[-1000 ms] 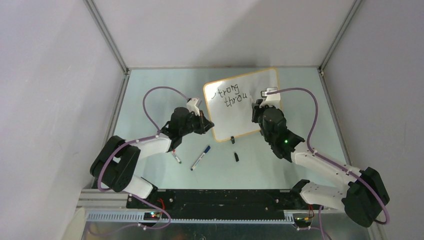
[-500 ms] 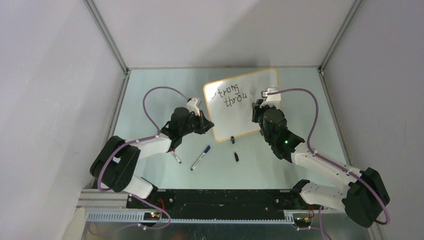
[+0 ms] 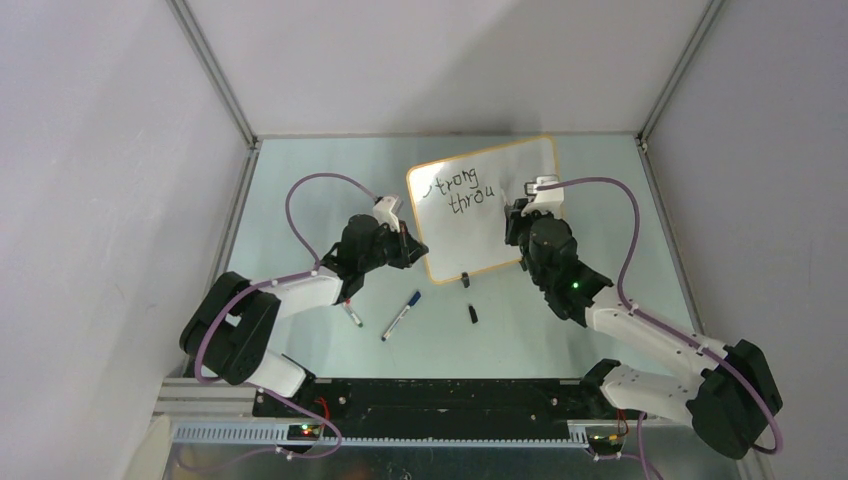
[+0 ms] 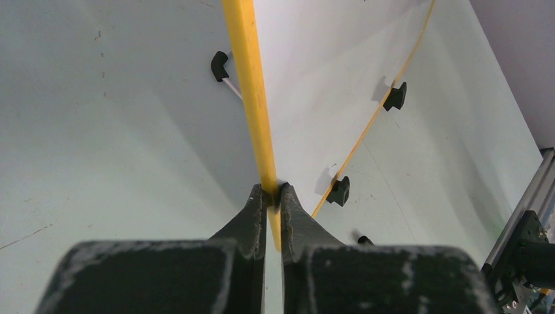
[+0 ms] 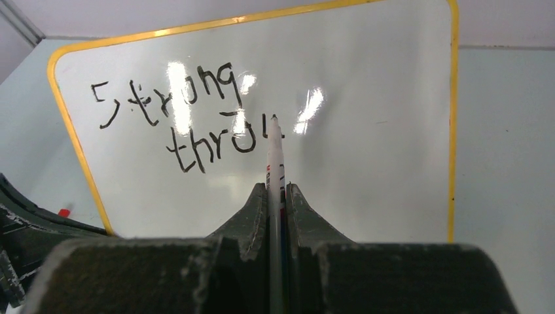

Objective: Write a sentence on the whiteboard

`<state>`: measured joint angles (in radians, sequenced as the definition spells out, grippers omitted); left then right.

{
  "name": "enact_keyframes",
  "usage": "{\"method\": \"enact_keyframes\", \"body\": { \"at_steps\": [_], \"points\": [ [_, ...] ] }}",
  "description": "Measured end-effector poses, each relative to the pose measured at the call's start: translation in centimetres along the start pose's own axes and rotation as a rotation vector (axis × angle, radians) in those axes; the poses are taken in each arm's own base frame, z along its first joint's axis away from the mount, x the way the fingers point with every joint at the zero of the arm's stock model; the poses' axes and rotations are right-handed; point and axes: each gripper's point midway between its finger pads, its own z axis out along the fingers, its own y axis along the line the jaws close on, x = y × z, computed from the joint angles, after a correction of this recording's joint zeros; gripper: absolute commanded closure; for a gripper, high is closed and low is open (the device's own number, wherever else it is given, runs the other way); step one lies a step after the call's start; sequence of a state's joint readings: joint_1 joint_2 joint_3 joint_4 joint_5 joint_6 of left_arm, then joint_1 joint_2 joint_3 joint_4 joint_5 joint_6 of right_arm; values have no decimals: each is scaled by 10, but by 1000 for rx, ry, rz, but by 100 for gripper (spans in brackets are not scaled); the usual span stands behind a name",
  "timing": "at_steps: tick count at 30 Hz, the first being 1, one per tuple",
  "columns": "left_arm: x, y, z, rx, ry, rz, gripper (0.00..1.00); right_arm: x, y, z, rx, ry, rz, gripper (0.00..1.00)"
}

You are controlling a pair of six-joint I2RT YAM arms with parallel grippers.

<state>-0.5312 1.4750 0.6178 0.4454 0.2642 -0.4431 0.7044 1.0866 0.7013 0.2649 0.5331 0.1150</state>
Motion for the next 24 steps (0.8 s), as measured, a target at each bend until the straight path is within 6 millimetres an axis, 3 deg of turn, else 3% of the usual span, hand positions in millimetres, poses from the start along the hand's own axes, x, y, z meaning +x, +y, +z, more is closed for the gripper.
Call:
{"method": "enact_keyframes", "body": {
  "at_steps": [5, 10, 14, 24],
  "points": [
    [0, 0, 0, 1, 0, 0, 100, -1, -6, 1, -23, 51, 27, 100],
    [0, 0, 0, 0, 0, 0, 100, -24, -13, 6, -41, 105, 84, 100],
    [0, 0, 0, 1, -1, 0, 100, -35, -2, 6, -92, 148, 109, 100],
    [0, 0, 0, 1, -1, 0, 100, -4, 10, 14, -116, 358, 72, 100]
  ]
}}
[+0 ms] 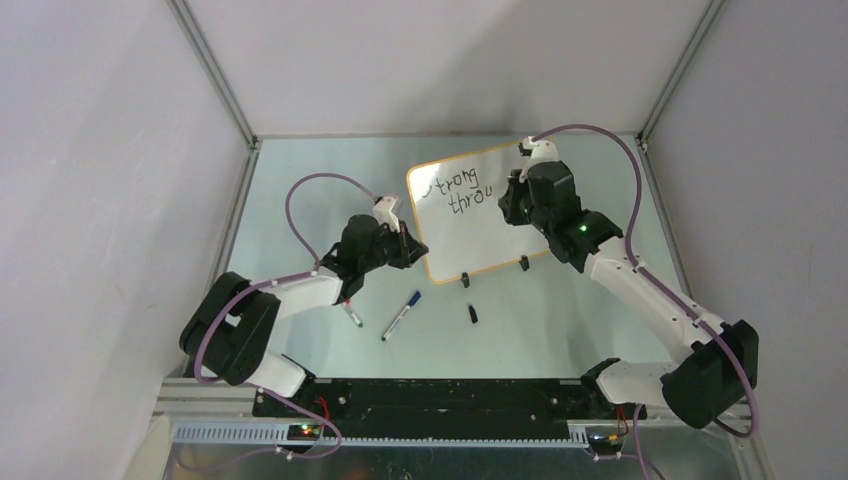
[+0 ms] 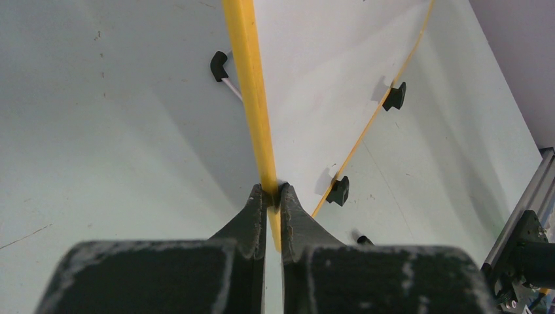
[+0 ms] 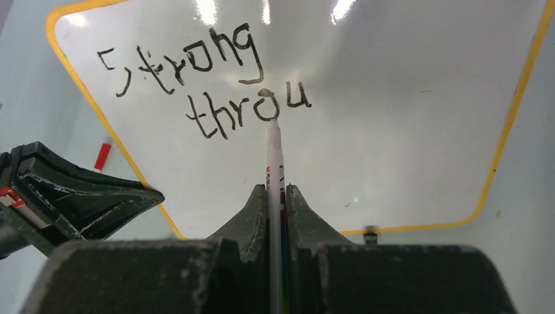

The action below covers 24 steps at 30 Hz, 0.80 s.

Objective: Write a sentence on the whiteboard

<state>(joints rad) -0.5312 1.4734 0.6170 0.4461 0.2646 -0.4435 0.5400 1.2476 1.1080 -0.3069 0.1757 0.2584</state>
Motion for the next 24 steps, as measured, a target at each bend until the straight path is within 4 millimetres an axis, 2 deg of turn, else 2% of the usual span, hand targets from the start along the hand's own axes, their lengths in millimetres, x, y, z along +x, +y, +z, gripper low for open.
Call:
{"method": "enact_keyframes", "body": {
  "at_steps": [11, 24],
  "points": [
    [0, 0, 0, 1, 1, 0, 100, -11, -21, 0, 68, 59, 14, 100],
    [0, 0, 0, 0, 1, 0, 100, -13, -26, 23, 66, 136, 27, 100]
  ]
}}
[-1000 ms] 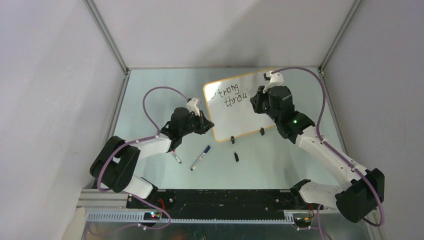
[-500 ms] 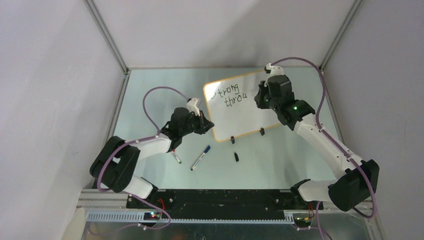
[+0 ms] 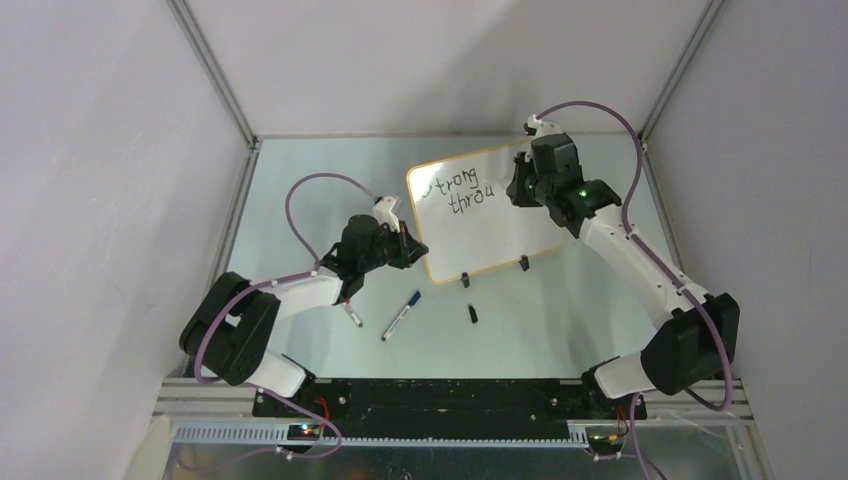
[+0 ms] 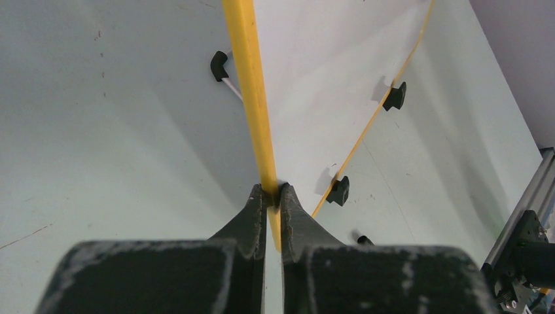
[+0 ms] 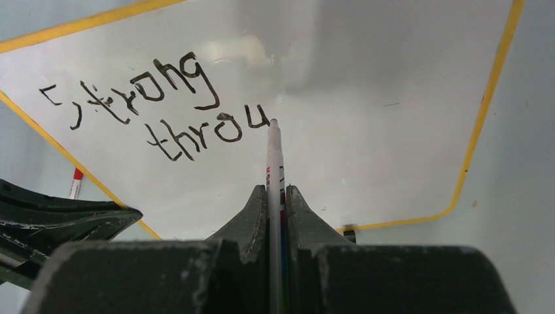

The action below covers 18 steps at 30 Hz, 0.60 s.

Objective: Write a sentence on the whiteboard

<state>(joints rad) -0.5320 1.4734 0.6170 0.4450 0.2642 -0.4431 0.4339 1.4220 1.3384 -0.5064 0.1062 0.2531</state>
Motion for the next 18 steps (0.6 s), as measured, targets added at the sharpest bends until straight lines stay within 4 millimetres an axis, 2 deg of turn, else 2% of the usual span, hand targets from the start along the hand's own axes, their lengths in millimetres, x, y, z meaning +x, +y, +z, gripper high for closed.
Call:
{"method": "enact_keyframes", "body": {
  "at_steps": [8, 18],
  "points": [
    [0, 0, 0, 0, 0, 0, 100, 10, 0, 9, -3, 44, -3, 100],
    [0, 0, 0, -3, 0, 2, 100, 9, 1, 12, -2, 46, -3, 100]
  ]
}}
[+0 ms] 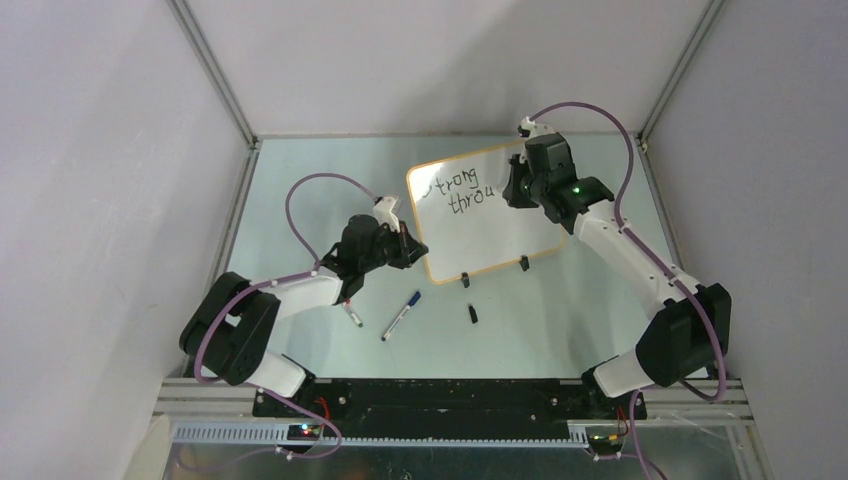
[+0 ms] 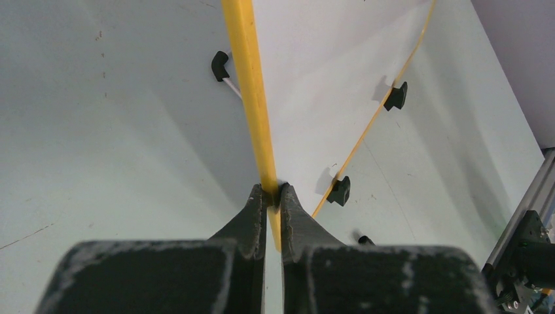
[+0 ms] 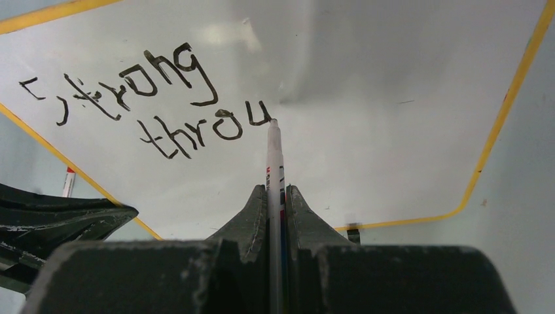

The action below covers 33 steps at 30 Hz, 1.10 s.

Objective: Write a sentence on the whiteboard

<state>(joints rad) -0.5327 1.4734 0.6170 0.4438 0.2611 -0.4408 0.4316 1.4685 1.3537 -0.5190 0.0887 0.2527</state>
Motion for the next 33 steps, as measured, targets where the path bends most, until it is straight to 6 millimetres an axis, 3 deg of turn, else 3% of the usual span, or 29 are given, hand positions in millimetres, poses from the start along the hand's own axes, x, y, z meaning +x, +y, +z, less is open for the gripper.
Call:
{"method": "enact_keyframes", "body": {
  "at_steps": [12, 33],
  "points": [
    [0, 1, 0, -4, -1, 2, 100, 5, -3, 15, 15, 31, 1, 100],
    [0, 1, 0, -4, -1, 4, 100, -5, -10, 16, 25, 7, 16, 100]
  ]
}}
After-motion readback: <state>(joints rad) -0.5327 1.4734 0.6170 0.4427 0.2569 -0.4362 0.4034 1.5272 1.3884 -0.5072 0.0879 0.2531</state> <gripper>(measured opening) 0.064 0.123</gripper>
